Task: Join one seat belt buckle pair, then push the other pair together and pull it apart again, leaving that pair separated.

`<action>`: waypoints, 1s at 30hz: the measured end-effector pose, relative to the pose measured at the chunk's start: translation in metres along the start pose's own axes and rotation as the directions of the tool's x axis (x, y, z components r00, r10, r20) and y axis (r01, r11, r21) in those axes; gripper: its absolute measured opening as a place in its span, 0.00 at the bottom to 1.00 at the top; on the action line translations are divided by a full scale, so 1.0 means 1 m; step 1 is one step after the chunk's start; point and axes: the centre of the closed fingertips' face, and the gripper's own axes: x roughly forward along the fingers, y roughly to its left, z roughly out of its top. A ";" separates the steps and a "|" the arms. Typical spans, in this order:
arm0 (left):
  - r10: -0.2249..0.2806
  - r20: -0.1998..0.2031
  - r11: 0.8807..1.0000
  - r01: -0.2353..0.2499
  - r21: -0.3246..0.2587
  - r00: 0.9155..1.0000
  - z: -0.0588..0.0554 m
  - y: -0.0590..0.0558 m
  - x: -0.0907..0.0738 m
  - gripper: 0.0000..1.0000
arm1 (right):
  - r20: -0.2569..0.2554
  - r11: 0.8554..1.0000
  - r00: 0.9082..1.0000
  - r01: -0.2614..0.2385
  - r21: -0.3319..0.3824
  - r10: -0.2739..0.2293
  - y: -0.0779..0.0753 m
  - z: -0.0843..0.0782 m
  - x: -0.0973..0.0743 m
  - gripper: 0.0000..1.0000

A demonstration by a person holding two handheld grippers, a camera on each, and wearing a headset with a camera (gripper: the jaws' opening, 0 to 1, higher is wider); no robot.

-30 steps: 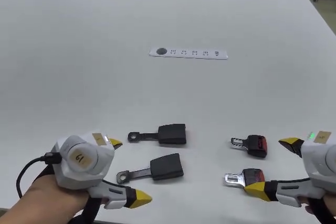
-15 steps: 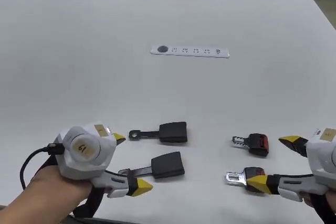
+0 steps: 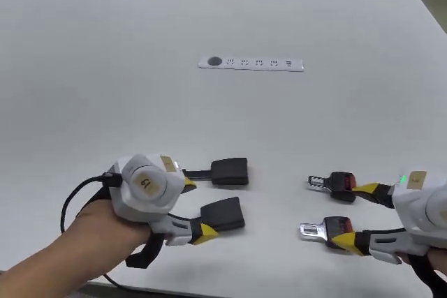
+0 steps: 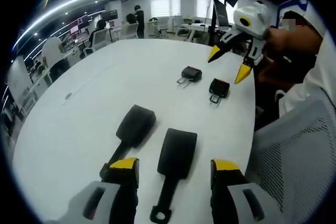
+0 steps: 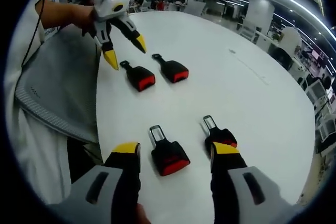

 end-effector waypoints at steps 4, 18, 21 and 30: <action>-0.035 -0.018 0.999 0.036 0.025 0.999 0.003 -0.006 0.011 0.54 | -0.026 0.998 0.999 -0.041 -0.045 0.040 0.005 -0.005 0.007 0.47; -0.100 -0.102 0.989 0.110 0.098 0.990 -0.003 -0.013 0.037 0.47 | -0.119 0.983 0.984 -0.148 -0.111 0.135 0.007 -0.025 0.027 0.39; -0.106 -0.110 0.988 0.118 0.102 0.988 -0.003 -0.012 0.039 0.45 | -0.138 0.979 0.978 -0.170 -0.116 0.153 0.010 -0.030 0.032 0.39; -0.142 -0.135 0.974 0.163 0.156 0.981 -0.007 -0.012 0.046 0.38 | -0.205 0.964 0.963 -0.211 -0.162 0.176 0.015 -0.039 0.040 0.36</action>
